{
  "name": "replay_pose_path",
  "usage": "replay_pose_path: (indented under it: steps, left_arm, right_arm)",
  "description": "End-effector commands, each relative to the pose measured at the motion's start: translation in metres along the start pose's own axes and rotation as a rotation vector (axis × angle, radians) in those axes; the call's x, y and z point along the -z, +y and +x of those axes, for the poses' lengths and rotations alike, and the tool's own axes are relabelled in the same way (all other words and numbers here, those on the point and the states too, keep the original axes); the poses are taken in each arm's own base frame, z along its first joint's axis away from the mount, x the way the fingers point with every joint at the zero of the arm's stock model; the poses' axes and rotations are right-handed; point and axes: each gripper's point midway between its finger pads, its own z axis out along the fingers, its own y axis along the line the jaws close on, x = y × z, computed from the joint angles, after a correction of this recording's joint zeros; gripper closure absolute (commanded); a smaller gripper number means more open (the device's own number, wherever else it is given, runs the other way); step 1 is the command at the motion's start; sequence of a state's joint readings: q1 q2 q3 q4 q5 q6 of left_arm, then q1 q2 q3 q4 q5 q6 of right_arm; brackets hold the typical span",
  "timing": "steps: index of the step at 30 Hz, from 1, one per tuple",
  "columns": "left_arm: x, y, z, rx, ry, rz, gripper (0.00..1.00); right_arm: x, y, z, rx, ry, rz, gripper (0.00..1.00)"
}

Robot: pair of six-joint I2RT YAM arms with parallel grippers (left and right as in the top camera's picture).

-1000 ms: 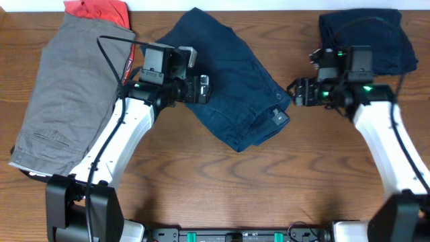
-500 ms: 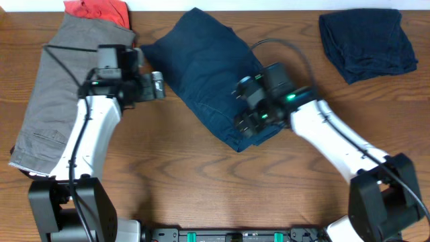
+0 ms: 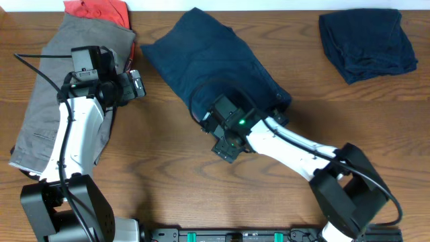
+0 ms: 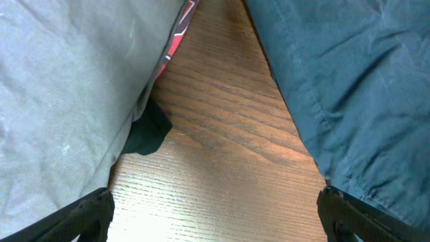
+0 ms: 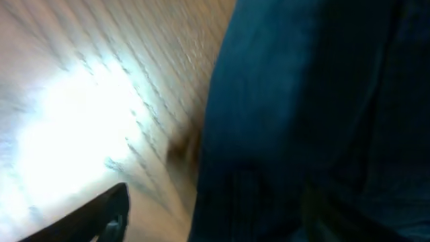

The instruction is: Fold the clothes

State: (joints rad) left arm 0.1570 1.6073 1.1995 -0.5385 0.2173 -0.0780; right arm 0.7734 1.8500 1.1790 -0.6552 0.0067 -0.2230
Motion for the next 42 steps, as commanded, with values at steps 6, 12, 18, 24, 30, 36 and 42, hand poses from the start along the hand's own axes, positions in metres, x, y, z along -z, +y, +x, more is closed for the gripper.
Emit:
replay_pose_path:
  steps: [6,12,18,24,30,36,42]
  left_arm:
    - [0.008,0.0,-0.008,0.003,-0.028,-0.007,0.02]
    - [0.008,0.0,-0.008,0.003,-0.028,-0.007,0.02]
    - [0.008,0.0,-0.008,0.003,-0.028,-0.007,0.02]
    - [0.008,0.0,-0.007,0.003,-0.024,-0.007,0.02]
    - [0.008,0.001,0.001,-0.003,0.009,-0.011,0.02]
    - [0.01,-0.021,0.01,-0.03,0.043,0.091,0.02]
    - [0.006,-0.06,0.014,-0.174,0.036,0.133,0.02]
  right_arm:
    - [0.002,-0.054,0.01,-0.089,0.067,0.311,0.56]
    - [0.004,-0.069,0.012,-0.139,0.062,0.34,0.99]
    - [0.033,-0.078,-0.004,-0.208,-0.018,0.347,0.99]
    - [0.121,-0.089,-0.026,-0.278,-0.184,0.285,0.99]
    - [0.183,-0.106,-0.008,-0.429,-0.297,0.177,0.99]
    - [0.192,-0.147,0.03,-0.614,-0.286,0.174,0.99]
    - [0.179,-0.211,0.062,-0.847,-0.306,0.184,0.99]
